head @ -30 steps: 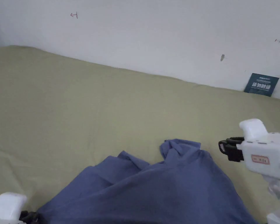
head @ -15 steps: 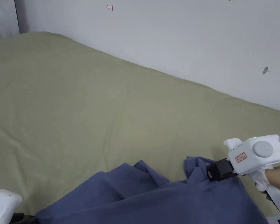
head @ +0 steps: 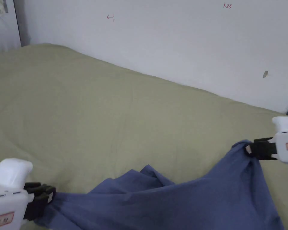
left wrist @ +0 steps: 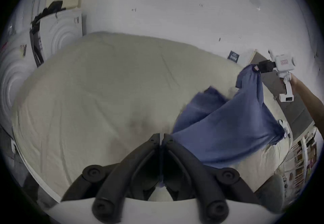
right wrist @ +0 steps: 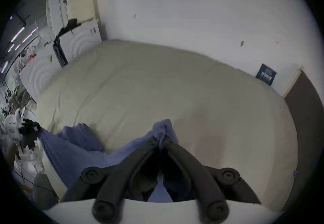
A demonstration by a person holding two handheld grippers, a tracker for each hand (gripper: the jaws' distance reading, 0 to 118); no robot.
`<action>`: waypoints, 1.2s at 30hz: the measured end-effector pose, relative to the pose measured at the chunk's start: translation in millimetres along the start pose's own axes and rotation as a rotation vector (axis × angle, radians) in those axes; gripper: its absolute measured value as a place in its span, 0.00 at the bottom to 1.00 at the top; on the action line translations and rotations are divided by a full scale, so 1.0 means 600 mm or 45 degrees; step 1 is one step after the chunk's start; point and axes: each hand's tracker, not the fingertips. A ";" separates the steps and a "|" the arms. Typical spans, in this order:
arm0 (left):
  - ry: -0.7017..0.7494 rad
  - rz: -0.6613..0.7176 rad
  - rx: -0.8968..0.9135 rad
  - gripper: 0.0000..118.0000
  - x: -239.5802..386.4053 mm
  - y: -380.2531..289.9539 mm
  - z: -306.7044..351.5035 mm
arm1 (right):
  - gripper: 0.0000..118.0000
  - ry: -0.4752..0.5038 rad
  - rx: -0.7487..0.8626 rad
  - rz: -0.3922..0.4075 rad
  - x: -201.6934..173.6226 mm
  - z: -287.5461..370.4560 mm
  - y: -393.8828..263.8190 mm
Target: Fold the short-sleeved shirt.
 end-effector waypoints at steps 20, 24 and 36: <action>0.086 -0.320 0.265 0.02 0.084 0.467 0.014 | 0.02 -0.346 0.512 -0.030 0.079 0.249 0.243; 0.115 -0.341 0.328 0.02 0.099 0.536 0.010 | 0.02 -0.399 0.575 -0.033 0.079 0.273 0.280; 0.191 -0.323 0.461 0.02 0.125 0.633 0.002 | 0.02 -0.536 0.774 -0.011 0.080 0.295 0.355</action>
